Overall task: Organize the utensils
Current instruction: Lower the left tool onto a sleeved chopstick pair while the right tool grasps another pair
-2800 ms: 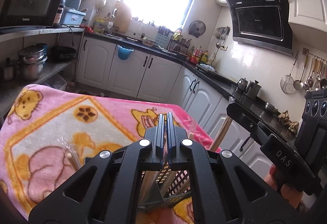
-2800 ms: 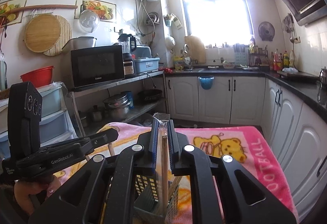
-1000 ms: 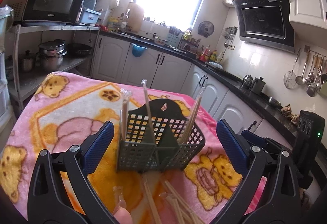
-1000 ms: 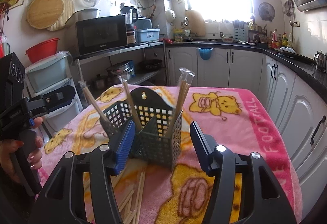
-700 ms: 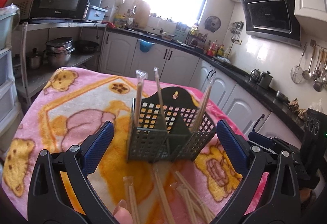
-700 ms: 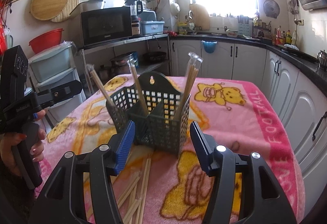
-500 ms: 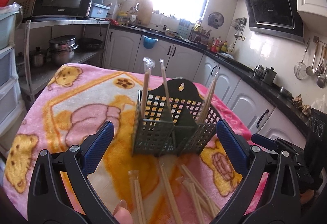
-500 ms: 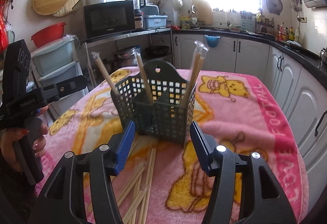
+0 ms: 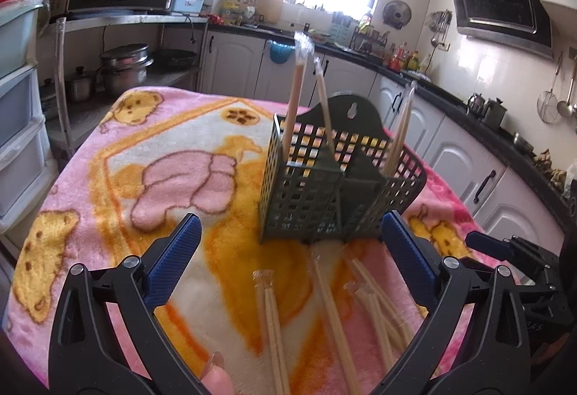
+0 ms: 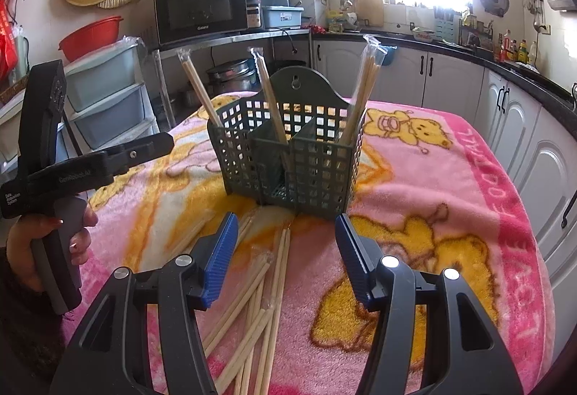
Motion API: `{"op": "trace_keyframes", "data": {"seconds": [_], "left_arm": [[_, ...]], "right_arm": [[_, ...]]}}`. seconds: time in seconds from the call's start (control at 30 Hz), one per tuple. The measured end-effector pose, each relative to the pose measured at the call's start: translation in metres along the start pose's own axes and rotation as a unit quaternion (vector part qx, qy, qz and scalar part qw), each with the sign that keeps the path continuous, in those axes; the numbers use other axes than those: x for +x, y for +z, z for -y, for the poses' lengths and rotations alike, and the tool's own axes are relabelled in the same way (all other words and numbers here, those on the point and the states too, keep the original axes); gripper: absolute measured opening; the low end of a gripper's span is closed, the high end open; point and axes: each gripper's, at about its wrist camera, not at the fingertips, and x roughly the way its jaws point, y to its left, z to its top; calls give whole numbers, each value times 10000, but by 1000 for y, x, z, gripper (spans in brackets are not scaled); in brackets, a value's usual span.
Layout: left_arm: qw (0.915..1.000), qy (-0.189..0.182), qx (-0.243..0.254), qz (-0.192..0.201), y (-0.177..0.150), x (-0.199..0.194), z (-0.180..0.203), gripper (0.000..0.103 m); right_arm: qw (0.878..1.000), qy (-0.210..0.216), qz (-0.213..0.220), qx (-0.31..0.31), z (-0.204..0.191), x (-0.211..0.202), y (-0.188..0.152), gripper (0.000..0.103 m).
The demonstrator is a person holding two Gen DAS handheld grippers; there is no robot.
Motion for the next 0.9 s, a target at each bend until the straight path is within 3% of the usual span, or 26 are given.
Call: {"op": "trace_keyframes", "data": {"seconds": [0.53,0.67,0.8,0.9], "left_arm": [[9951,448,89,-878,-36,36,-14,92],[9926,406,-68,-1143,-43,47,-22,92],[9907,449,-134,-1280,-48,54,-25,92],[9901,395,-195,-1333,-50,59,-28,85]], "right_arm": [[9959,285,-840,-154,-14,26,-30,54],[9942,270,-1029,-154,-15,31,-38,43],[9929,316,-1140,-81,-15,36,-42,40],[9925,302,-1179,-102,-14,40,-43,38]]}}
